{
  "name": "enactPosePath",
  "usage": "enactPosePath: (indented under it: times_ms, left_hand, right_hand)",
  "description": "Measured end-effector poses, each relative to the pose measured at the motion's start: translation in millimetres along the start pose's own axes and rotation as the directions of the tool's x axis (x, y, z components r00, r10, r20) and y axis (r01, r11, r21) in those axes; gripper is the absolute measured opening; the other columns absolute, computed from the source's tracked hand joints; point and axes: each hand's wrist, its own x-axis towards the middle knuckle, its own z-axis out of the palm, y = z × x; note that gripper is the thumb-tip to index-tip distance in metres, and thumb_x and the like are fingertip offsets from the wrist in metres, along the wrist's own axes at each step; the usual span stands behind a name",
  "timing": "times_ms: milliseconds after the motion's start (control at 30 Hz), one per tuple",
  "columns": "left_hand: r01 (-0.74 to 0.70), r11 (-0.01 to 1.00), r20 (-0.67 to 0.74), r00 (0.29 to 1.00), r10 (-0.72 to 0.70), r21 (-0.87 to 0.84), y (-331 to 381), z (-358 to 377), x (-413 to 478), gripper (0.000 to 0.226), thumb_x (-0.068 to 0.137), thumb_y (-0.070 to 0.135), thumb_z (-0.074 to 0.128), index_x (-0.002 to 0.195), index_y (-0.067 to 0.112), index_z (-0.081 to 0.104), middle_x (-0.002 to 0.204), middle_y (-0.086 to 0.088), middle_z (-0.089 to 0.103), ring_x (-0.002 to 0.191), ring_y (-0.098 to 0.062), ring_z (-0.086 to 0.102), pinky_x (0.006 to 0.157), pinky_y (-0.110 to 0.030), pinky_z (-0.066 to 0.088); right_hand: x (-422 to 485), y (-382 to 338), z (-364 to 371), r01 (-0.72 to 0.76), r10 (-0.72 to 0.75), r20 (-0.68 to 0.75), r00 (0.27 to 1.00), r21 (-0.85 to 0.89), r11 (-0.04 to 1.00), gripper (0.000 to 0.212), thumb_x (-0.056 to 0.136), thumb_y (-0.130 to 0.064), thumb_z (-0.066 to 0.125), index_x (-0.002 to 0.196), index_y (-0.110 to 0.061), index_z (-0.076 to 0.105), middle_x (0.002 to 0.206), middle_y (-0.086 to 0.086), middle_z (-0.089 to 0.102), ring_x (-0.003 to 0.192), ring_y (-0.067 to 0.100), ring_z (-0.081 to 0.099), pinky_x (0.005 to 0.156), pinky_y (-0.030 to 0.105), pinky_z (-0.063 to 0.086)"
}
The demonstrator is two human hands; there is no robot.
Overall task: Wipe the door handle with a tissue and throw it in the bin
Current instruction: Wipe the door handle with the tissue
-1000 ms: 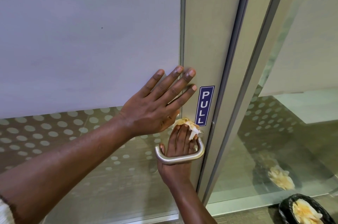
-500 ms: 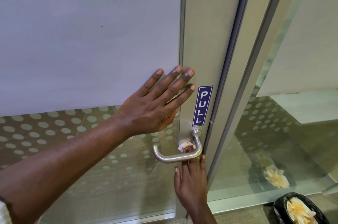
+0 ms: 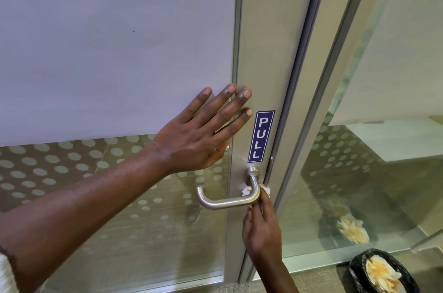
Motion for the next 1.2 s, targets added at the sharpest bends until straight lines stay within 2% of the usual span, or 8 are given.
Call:
enactPosePath:
  times_ms: [133, 233, 400, 600, 733, 900, 1033, 1200]
  left_hand:
    - [0.001, 1.0, 0.003, 1.0, -0.001, -0.004, 0.6, -0.6, -0.3, 0.071, 0.102, 0.033, 0.055, 0.164, 0.008, 0.03, 0.17, -0.019, 0.022, 0.158, -0.038, 0.02, 0.129, -0.053, 0.01]
    - [0.001, 1.0, 0.003, 1.0, -0.001, -0.002, 0.6, -1.2, 0.1, 0.071, 0.102, 0.033, 0.055, 0.164, 0.008, 0.03, 0.17, -0.019, 0.021, 0.158, -0.038, 0.02, 0.129, -0.053, 0.01]
    - [0.0, 1.0, -0.002, 1.0, 0.0, -0.001, 0.4, -1.7, 0.2, 0.07, 0.102, 0.032, 0.054, 0.164, 0.008, 0.03, 0.17, -0.019, 0.022, 0.158, -0.038, 0.021, 0.129, -0.053, 0.012]
    - [-0.004, 1.0, -0.009, 1.0, 0.004, 0.007, -0.3, -0.6, 0.7, 0.07, 0.102, 0.033, 0.053, 0.164, 0.008, 0.031, 0.17, -0.019, 0.024, 0.157, -0.038, 0.022, 0.129, -0.053, 0.013]
    - [-0.007, 1.0, -0.004, 1.0, 0.007, 0.011, 0.4, 0.5, -0.6, 0.071, 0.103, 0.034, 0.052, 0.164, 0.009, 0.029, 0.171, -0.019, 0.021, 0.158, -0.038, 0.019, 0.13, -0.053, 0.009]
    - [-0.013, 1.0, 0.006, 1.0, 0.013, 0.006, -1.3, 0.3, -0.7, 0.072, 0.103, 0.035, 0.052, 0.165, 0.008, 0.027, 0.171, -0.02, 0.02, 0.159, -0.038, 0.018, 0.13, -0.053, 0.006]
    - [-0.019, 1.0, 0.01, 1.0, 0.019, 0.008, -0.3, 0.3, -0.6, 0.072, 0.103, 0.034, 0.052, 0.165, 0.008, 0.026, 0.171, -0.02, 0.02, 0.159, -0.038, 0.018, 0.13, -0.053, 0.007]
    - [-0.016, 1.0, 0.003, 1.0, 0.016, 0.01, -0.6, 0.8, -0.4, 0.071, 0.103, 0.034, 0.051, 0.165, 0.008, 0.026, 0.171, -0.019, 0.02, 0.159, -0.038, 0.018, 0.129, -0.053, 0.007]
  right_hand:
    - [-2.5, -20.8, 8.2, -0.025, 0.025, -0.014, 1.0, 0.001, 1.0, 0.051, 0.091, -0.013, 0.053, 0.141, -0.01, 0.055, 0.151, 0.009, 0.045, 0.142, 0.028, 0.042, 0.109, 0.04, 0.045]
    - [-7.1, -30.4, 14.1, 0.057, -0.053, 0.049, 0.997, -0.076, 0.995, 0.038, 0.084, -0.009, 0.066, 0.122, -0.004, 0.067, 0.136, 0.011, 0.058, 0.126, 0.03, 0.055, 0.098, 0.044, 0.053]
    - [-10.8, -28.5, 15.6, 0.198, -0.183, 0.141, 0.973, -0.096, 0.976, 0.051, 0.084, -0.012, 0.06, 0.134, -0.009, 0.062, 0.143, 0.008, 0.055, 0.134, 0.024, 0.046, 0.104, 0.039, 0.048]
    - [7.4, -28.3, -12.0, -0.039, 0.038, 0.008, 0.999, 0.21, 0.977, 0.056, 0.094, -0.002, 0.056, 0.144, -0.026, 0.054, 0.154, -0.008, 0.043, 0.14, 0.008, 0.043, 0.112, 0.022, 0.036]
    - [9.2, -34.5, -25.1, -0.148, 0.222, -0.184, 0.957, 0.348, 0.926, 0.043, 0.094, -0.007, 0.053, 0.136, -0.015, 0.062, 0.141, -0.001, 0.054, 0.132, 0.013, 0.052, 0.11, 0.017, 0.037]
    - [39.2, -42.8, -47.4, -0.121, 0.23, -0.218, 0.948, 0.422, 0.898, 0.034, 0.095, -0.008, 0.053, 0.124, -0.009, 0.069, 0.128, 0.001, 0.062, 0.124, 0.0, 0.055, 0.104, 0.011, 0.039]
    - [54.5, -35.2, -66.0, -0.063, 0.145, -0.164, 0.976, 0.425, 0.903, 0.037, 0.093, -0.002, 0.049, 0.121, -0.011, 0.071, 0.126, 0.0, 0.063, 0.123, 0.006, 0.058, 0.102, 0.01, 0.04]
    - [73.6, -38.1, -77.3, 0.135, -0.13, -0.037, 0.991, 0.173, 0.976, 0.042, 0.088, -0.009, 0.045, 0.119, -0.013, 0.072, 0.126, -0.002, 0.062, 0.122, 0.011, 0.057, 0.105, 0.019, 0.044]
